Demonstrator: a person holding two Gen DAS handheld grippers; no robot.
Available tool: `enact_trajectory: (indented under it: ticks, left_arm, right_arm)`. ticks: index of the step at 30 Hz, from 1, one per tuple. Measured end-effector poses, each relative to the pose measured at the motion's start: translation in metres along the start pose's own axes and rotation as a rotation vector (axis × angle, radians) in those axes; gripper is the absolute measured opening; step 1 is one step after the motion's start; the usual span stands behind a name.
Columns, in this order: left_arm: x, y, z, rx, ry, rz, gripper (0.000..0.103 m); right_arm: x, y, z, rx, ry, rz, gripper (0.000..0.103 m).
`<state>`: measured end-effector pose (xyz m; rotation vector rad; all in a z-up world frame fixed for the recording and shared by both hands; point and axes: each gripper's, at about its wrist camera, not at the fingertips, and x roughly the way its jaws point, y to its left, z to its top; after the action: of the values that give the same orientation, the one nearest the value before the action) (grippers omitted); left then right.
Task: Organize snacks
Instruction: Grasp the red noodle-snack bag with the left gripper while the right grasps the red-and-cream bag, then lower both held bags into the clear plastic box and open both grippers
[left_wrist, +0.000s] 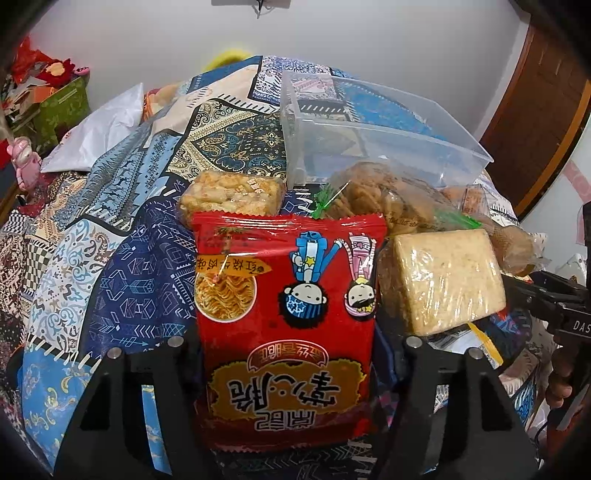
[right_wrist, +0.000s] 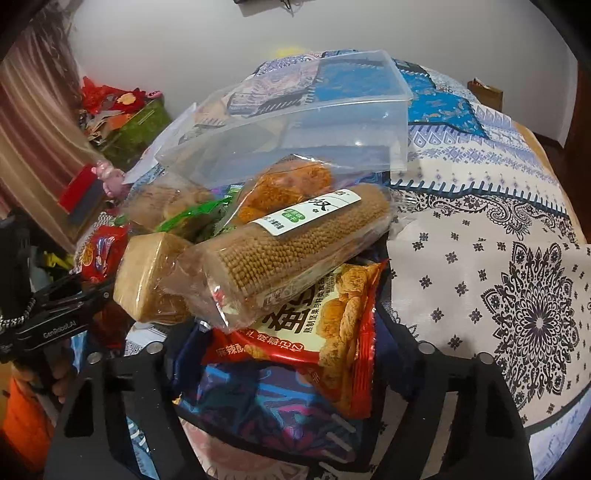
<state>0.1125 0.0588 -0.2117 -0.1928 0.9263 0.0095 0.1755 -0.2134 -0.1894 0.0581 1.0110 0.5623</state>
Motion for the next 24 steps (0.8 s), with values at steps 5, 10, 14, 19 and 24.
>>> enact_trajectory:
  ticks: [5, 10, 14, 19, 24]
  left_arm:
    - [-0.016, -0.007, -0.002, 0.029, -0.033, 0.016, 0.066]
    - [-0.038, -0.015, 0.001, 0.039, -0.083, 0.005, 0.066]
    - [-0.054, -0.021, 0.005, 0.050, -0.119, -0.004, 0.066]
    - [-0.074, -0.033, 0.009, 0.067, -0.165, -0.017, 0.066]
    - [-0.093, -0.042, 0.014, 0.082, -0.207, -0.030, 0.066]
  right_arm:
    - [-0.007, 0.003, -0.002, 0.010, -0.015, -0.014, 0.065]
    - [-0.017, 0.008, -0.005, -0.005, -0.030, -0.031, 0.063]
    - [-0.030, 0.013, -0.008, -0.015, -0.051, -0.013, 0.063]
    - [-0.048, 0.024, -0.007, -0.038, -0.084, 0.003, 0.063]
    - [-0.066, 0.035, -0.005, -0.064, -0.134, 0.008, 0.063]
